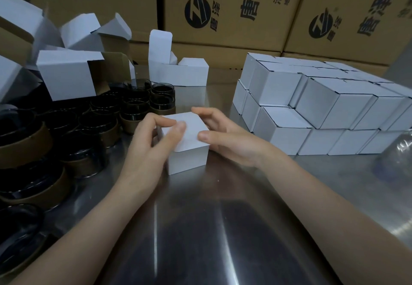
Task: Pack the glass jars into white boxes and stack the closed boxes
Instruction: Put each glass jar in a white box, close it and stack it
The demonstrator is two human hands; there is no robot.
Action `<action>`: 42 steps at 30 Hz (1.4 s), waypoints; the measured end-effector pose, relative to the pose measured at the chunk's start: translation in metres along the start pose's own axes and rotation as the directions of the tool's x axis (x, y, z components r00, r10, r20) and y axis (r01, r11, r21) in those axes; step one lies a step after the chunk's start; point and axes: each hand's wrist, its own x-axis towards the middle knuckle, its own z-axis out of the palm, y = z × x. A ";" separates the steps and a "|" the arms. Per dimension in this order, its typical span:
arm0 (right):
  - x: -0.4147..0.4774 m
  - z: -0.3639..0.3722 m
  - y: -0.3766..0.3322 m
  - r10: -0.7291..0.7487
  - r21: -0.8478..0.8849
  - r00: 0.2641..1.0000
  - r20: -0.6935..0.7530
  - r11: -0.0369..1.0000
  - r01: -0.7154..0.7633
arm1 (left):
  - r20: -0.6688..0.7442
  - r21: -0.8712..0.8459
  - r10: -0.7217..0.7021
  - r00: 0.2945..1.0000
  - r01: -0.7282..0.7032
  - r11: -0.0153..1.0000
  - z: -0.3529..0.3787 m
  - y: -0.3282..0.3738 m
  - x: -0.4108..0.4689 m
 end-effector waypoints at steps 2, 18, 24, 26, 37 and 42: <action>0.000 -0.002 0.000 -0.019 0.000 1.000 0.007 1.000 0.019 | 0.035 0.126 -0.018 0.999 0.014 0.992 0.001 -0.003 -0.002; -0.004 -0.004 -0.003 -0.112 -0.151 0.994 -0.010 0.983 0.109 | -0.009 0.202 0.084 0.996 -0.080 0.976 0.000 -0.013 0.002; -0.003 -0.001 -0.004 -0.095 -0.066 0.993 -0.065 0.994 0.091 | -0.057 0.074 0.125 0.991 -0.121 0.990 0.003 -0.008 0.003; -0.002 0.000 -0.003 -0.104 -0.048 0.991 -0.079 0.994 0.100 | -0.068 0.026 0.119 0.991 -0.117 0.993 0.004 -0.006 0.004; -0.004 0.001 -0.006 -0.132 -0.095 0.989 -0.066 0.988 0.126 | -0.060 -0.059 0.097 0.993 -0.100 0.993 0.005 -0.007 0.005; -0.005 0.000 -0.009 -0.100 -0.142 0.994 -0.053 0.986 0.091 | -0.043 -0.055 0.084 0.996 -0.086 0.995 0.005 -0.007 0.005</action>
